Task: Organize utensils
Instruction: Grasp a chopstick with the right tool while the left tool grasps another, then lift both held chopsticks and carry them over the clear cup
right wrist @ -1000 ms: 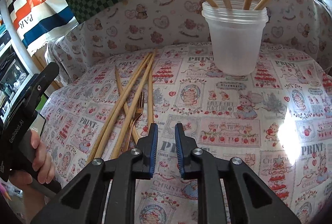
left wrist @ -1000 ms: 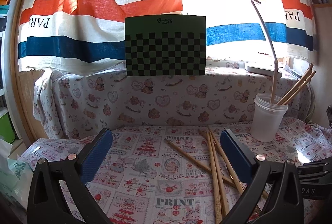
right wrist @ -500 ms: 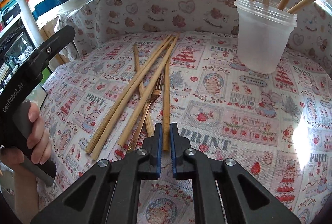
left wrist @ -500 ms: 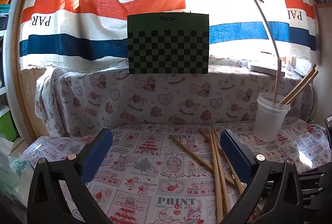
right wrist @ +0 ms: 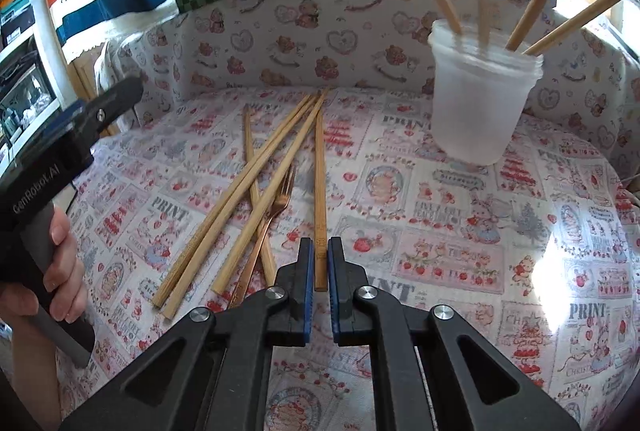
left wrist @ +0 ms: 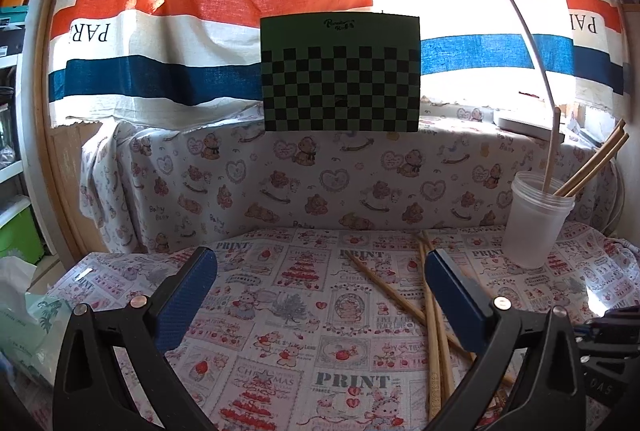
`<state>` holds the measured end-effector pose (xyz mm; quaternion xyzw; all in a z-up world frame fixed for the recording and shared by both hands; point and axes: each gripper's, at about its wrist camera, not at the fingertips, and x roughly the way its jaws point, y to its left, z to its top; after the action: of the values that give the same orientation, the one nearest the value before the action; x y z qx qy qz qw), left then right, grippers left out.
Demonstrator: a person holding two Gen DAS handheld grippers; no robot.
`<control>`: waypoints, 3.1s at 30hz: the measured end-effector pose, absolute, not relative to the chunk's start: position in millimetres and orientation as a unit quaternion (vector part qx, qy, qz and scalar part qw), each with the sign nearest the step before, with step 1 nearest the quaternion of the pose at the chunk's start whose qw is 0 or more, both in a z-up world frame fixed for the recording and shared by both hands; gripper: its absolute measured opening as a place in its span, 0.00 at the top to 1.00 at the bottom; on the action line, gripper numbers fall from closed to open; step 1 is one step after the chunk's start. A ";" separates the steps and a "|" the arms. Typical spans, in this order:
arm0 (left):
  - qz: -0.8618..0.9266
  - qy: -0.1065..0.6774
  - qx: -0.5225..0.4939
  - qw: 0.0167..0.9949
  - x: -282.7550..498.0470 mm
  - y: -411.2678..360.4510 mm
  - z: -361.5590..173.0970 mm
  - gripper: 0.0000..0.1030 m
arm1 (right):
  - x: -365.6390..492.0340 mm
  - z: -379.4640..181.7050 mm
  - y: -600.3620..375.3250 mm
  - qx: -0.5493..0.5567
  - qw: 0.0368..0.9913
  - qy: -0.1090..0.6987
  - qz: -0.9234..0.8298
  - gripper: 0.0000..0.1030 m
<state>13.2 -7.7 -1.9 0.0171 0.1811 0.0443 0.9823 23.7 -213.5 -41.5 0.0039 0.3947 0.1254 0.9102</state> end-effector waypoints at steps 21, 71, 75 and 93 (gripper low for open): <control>-0.124 0.425 0.015 0.897 5.4 -51.3 -28.6 0.63 | 13.7 -16.7 -246.0 0.074 0.941 0.317 0.091 0.93; -0.133 0.278 -0.022 0.951 -24.2 -5.0 78.4 0.95 | -13.1 30.0 -253.6 0.093 0.962 0.237 0.103 0.93; -0.151 0.272 -0.031 0.950 -21.9 -4.0 96.3 0.95 | -24.7 65.1 -253.6 0.061 0.968 0.220 0.101 0.93; -0.224 0.280 -0.028 0.933 44.2 -48.0 185.5 0.95 | 11.3 227.1 -302.3 0.067 0.978 0.185 0.073 0.93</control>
<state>44.2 -48.0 185.5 -0.0282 0.2800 -0.2235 0.9332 11.3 -302.3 227.1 0.0674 0.1847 0.0734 0.9777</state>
